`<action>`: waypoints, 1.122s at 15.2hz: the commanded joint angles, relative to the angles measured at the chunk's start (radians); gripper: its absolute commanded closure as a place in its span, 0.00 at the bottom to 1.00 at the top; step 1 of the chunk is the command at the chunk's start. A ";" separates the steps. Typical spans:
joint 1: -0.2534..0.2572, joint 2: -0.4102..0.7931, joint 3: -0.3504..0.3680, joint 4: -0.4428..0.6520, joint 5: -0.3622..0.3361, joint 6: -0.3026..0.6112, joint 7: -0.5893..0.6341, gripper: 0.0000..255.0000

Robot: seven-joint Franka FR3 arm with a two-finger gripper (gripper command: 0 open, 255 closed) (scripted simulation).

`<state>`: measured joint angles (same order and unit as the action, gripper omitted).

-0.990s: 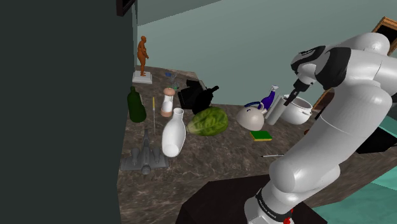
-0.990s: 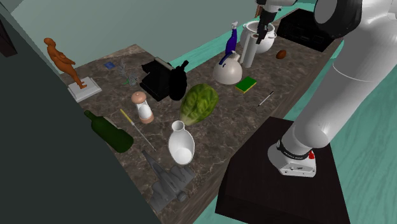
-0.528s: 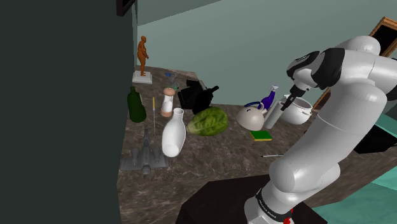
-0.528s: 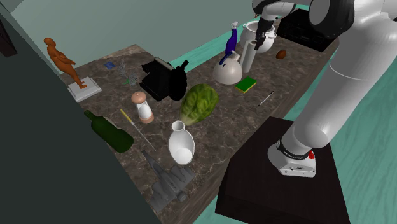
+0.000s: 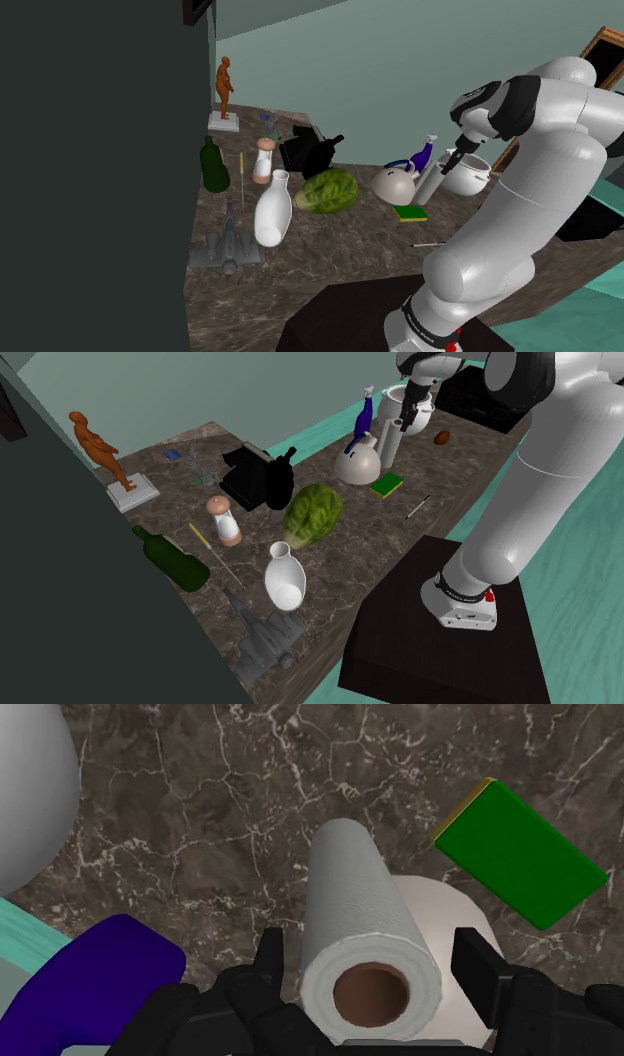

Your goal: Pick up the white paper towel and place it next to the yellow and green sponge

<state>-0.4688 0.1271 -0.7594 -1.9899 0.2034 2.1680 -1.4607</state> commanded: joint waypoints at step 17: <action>0.011 -0.069 -0.010 0.063 -0.066 -0.109 0.045 0.00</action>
